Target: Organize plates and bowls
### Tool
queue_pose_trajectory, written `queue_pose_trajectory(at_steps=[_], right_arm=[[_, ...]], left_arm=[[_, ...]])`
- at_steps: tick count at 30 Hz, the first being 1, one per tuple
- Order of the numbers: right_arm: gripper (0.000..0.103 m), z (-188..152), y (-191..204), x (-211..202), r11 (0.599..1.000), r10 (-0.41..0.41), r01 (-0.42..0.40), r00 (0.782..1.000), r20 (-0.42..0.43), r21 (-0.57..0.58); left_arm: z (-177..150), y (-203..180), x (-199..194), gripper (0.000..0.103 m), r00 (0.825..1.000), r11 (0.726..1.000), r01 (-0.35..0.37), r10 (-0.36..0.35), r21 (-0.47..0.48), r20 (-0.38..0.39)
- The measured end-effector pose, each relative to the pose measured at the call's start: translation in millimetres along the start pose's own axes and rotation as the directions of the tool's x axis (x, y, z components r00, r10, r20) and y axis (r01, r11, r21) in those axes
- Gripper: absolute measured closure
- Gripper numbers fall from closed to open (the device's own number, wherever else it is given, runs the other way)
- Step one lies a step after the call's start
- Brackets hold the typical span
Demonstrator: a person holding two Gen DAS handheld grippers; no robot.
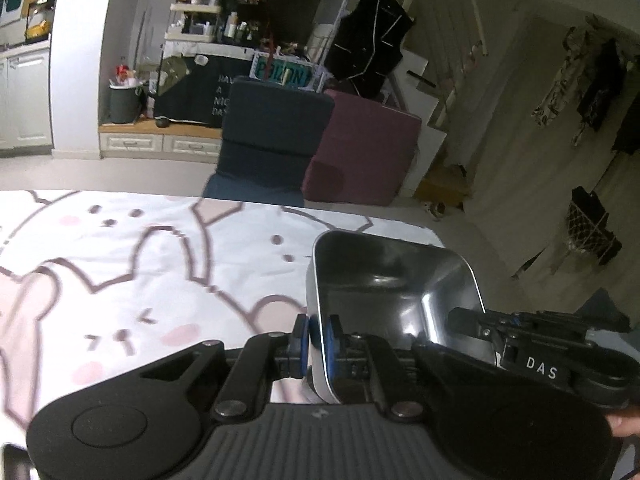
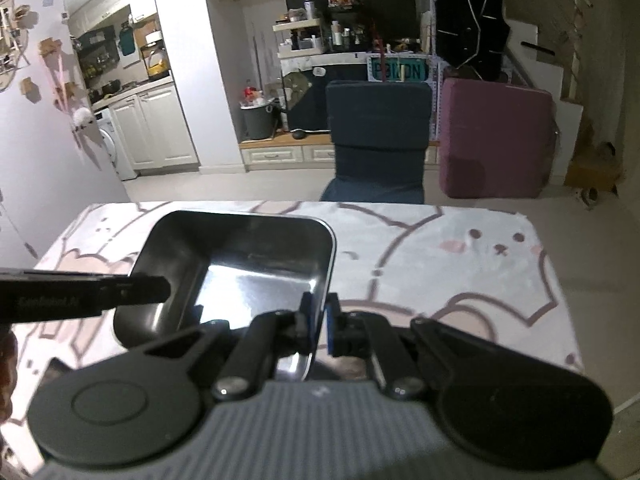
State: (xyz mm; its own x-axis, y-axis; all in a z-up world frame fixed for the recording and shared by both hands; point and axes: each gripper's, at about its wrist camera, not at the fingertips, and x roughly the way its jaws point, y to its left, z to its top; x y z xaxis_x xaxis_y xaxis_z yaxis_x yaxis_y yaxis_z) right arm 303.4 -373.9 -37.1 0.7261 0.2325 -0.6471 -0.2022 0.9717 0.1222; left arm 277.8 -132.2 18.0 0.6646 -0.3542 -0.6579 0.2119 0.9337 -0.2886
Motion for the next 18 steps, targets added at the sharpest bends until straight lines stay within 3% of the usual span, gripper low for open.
queue_pose_trajectory(at_steps=[10,18], right_arm=[[0.095,-27,85,-13,0.997,0.078,-0.077,0.997,-0.018,0.03],[0.094,-47,147,-5,0.986,0.164,-0.162,0.985,-0.059,0.033]], left_arm=[[-31,68,-65,0.094,0.998,0.998,-0.056,0.057,0.031,-0.011],[-54,122,-93,0.094,0.992,0.993,-0.115,0.116,0.025,-0.041]])
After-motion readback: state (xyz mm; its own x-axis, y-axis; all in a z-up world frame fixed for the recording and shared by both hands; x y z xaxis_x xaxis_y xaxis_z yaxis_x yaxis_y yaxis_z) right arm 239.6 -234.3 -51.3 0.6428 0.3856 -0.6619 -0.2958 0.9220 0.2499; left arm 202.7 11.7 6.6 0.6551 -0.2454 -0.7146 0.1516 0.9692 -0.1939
